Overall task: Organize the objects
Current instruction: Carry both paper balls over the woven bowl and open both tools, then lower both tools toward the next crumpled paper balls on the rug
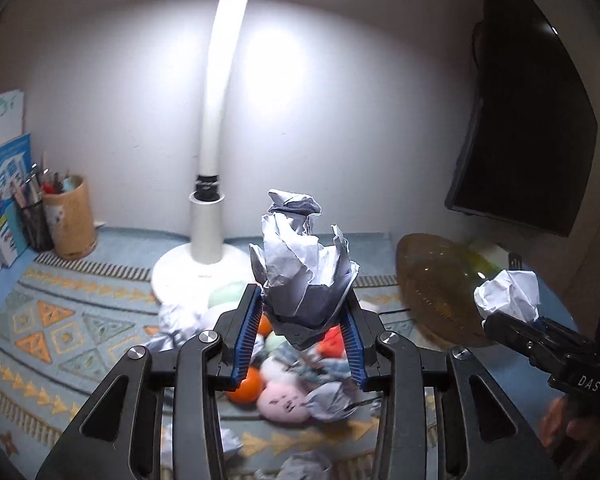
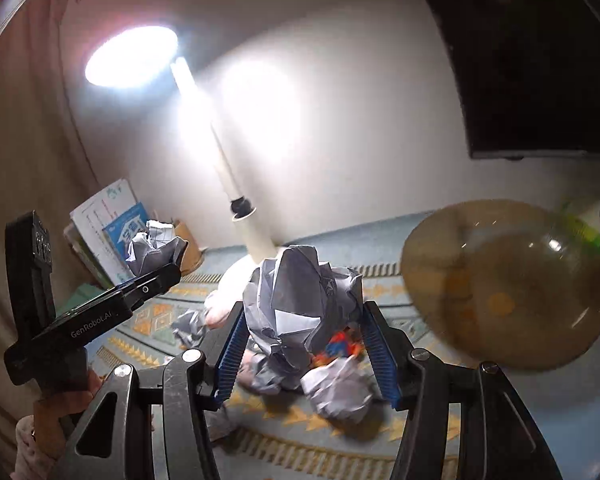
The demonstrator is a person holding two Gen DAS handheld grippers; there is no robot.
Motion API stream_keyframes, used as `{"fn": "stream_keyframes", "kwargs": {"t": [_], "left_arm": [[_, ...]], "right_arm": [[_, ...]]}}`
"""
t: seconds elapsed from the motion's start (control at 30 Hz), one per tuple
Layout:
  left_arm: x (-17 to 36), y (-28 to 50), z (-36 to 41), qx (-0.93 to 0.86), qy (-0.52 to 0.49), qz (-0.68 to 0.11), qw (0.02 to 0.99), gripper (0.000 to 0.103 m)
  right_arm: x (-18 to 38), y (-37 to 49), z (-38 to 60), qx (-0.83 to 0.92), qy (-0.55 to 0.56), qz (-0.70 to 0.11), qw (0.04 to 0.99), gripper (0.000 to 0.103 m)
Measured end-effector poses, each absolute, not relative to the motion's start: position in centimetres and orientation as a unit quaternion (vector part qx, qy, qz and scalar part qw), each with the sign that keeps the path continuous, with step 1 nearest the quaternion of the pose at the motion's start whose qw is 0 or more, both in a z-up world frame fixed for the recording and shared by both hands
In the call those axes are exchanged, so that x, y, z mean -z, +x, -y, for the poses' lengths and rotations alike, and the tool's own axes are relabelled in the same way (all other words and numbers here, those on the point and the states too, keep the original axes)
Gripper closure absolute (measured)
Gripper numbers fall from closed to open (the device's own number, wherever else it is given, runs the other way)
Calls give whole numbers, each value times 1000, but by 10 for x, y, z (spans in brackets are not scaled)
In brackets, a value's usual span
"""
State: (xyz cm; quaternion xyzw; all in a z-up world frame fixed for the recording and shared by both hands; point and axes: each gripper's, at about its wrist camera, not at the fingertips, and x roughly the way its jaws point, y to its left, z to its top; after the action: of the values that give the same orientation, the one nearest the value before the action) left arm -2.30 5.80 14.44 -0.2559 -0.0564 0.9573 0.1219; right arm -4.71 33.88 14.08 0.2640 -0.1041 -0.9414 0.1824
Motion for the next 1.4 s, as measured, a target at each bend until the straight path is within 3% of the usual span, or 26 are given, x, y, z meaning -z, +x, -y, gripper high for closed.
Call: {"fn": "stream_keyframes", "kwargs": {"t": [0.23,0.43,0.47,0.5,0.53,0.57,0.6,0.87,1.03,1.2,1.4], "left_arm": [[-139,-91,-193,-920,-302,-9,249,68],[-106,-118,-259,-896,-339,-45,283,67],[-101,-122,-266,-893,-345,-55,285,63],[-96,-126,-273,-888,-354,-65,285,57],[-89,-129,-277,-878,-373,-69,292,52],[-82,-133,-281,-861,-400,-66,308,9],[-79,-133,-281,-855,-402,-55,323,0],[-97,-99,-256,-877,-366,-53,308,0],[-136,-68,-222,-899,-340,-59,270,0],[-154,-48,-144,-922,-344,-72,165,0],[-126,-26,-38,-915,-383,-51,116,0]], "right_arm": [[-156,-93,-426,949,286,96,92,47],[-141,-107,-480,943,305,126,52,44],[-138,-111,-483,940,313,126,44,33],[-134,-116,-486,936,326,127,33,4],[-129,-123,-489,928,347,131,24,0],[-124,-130,-490,920,366,139,20,0],[-121,-132,-495,917,368,155,18,0],[-138,-112,-501,909,326,254,50,0],[-177,-84,-468,919,300,245,65,0],[-206,-44,-417,924,283,231,115,0],[-176,-24,-329,915,314,181,176,0]]}}
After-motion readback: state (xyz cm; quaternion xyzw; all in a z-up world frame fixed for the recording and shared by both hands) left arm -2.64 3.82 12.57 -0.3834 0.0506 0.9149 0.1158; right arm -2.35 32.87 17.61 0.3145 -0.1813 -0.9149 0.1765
